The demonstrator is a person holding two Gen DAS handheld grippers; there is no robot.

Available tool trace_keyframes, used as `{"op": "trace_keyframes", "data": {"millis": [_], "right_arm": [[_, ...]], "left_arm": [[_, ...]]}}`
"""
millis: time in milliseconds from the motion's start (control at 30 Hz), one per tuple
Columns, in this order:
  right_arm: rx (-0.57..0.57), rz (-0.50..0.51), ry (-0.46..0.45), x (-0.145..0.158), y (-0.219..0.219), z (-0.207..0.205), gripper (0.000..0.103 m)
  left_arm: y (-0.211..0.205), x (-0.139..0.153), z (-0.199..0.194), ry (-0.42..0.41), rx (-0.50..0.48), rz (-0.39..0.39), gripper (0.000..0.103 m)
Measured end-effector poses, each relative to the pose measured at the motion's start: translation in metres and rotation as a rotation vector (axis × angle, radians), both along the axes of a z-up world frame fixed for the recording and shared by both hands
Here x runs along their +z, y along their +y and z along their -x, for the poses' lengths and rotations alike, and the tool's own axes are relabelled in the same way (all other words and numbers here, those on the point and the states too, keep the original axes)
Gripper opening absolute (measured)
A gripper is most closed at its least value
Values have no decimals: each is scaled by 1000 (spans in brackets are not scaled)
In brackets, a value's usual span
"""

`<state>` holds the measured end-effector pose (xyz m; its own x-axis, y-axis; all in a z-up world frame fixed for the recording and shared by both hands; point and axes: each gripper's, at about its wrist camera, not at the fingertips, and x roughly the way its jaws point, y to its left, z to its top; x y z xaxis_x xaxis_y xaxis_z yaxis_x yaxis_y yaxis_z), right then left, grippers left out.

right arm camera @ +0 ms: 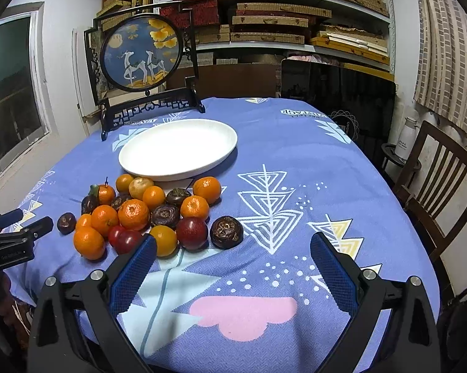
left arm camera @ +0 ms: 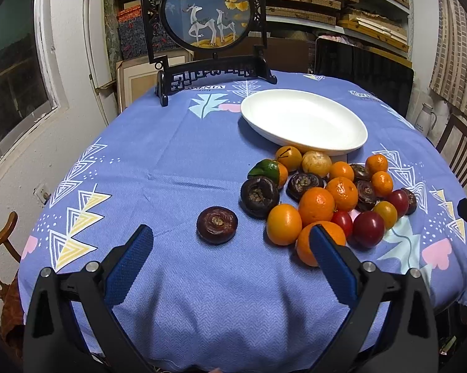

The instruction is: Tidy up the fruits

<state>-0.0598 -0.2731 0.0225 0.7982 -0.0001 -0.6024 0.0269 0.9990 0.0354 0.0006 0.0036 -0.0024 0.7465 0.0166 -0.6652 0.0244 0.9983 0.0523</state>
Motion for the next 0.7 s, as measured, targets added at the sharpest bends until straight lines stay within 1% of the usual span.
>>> {"op": "trace_keyframes", "data": {"millis": [700], "right_arm": [[3, 3, 7, -3, 2, 1, 99]], "left_arm": [[0, -1, 2, -3, 5, 2, 98]]}}
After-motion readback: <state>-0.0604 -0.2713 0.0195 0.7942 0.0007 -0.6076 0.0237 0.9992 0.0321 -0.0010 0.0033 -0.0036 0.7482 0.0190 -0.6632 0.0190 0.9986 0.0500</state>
